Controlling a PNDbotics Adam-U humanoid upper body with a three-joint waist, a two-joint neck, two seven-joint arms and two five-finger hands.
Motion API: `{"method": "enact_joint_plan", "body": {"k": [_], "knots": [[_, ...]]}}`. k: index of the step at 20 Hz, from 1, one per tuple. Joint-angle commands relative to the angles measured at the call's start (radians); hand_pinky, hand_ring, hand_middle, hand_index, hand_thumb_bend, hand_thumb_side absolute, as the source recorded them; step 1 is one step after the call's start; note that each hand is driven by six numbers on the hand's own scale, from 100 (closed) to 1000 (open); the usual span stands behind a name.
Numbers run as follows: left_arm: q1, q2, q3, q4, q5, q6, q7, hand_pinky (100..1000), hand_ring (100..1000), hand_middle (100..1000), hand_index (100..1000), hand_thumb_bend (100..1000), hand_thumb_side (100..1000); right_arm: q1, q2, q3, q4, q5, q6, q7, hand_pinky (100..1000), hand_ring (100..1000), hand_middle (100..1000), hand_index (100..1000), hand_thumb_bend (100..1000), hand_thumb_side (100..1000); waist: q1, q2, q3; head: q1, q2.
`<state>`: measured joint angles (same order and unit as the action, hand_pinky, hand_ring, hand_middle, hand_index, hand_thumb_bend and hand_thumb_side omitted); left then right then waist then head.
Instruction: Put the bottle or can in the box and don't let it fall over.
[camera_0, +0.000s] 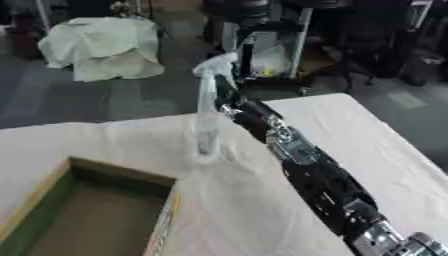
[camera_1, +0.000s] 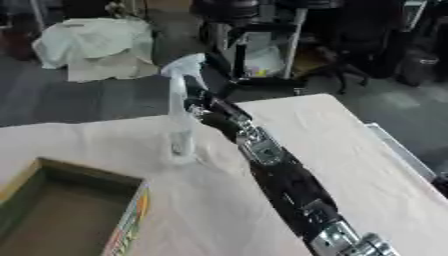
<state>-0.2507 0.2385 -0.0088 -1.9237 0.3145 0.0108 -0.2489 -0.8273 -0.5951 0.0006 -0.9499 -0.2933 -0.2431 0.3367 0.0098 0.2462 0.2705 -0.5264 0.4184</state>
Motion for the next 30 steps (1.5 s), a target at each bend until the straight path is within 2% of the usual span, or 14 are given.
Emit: {"method": "enact_joint_plan", "body": {"k": [1,18,27,28,30], "knots": [[-0.012,0.011,0.002,-0.023,-0.005,-0.001,-0.005,1000,958,1000,850,102,849,-0.029,-0.036,-0.005,-0.027,-0.009,0.0,-0.002,1000,1000,1000,1000,100,470,0.0,-0.012,0.002,-0.004,-0.009],[-0.021,0.007,0.0,-0.025,-0.007,0.001,-0.011,1000,959,1000,850,105,852,-0.048,-0.042,-0.003,-0.039,-0.008,-0.001,-0.003,998,1000,1000,1000,100,470,-0.002,0.003,0.013,-0.023,-0.024],[-0.022,0.007,-0.002,-0.025,-0.009,0.004,-0.015,1000,960,1000,850,103,854,-0.047,-0.044,-0.005,-0.04,0.0,0.008,-0.007,981,996,1000,997,100,470,-0.004,0.006,0.01,-0.025,-0.021],[-0.021,0.007,-0.002,-0.025,-0.009,0.003,-0.015,1000,960,1000,850,103,854,-0.047,-0.044,-0.006,-0.039,0.005,0.009,-0.011,978,991,1000,993,100,446,-0.004,0.006,0.01,-0.025,-0.021],[-0.021,0.007,-0.002,-0.025,-0.009,0.003,-0.016,1000,960,1000,850,103,853,-0.047,-0.043,-0.005,-0.038,0.018,0.011,-0.018,973,987,1000,992,100,470,-0.003,0.006,0.009,-0.027,-0.022]]}}
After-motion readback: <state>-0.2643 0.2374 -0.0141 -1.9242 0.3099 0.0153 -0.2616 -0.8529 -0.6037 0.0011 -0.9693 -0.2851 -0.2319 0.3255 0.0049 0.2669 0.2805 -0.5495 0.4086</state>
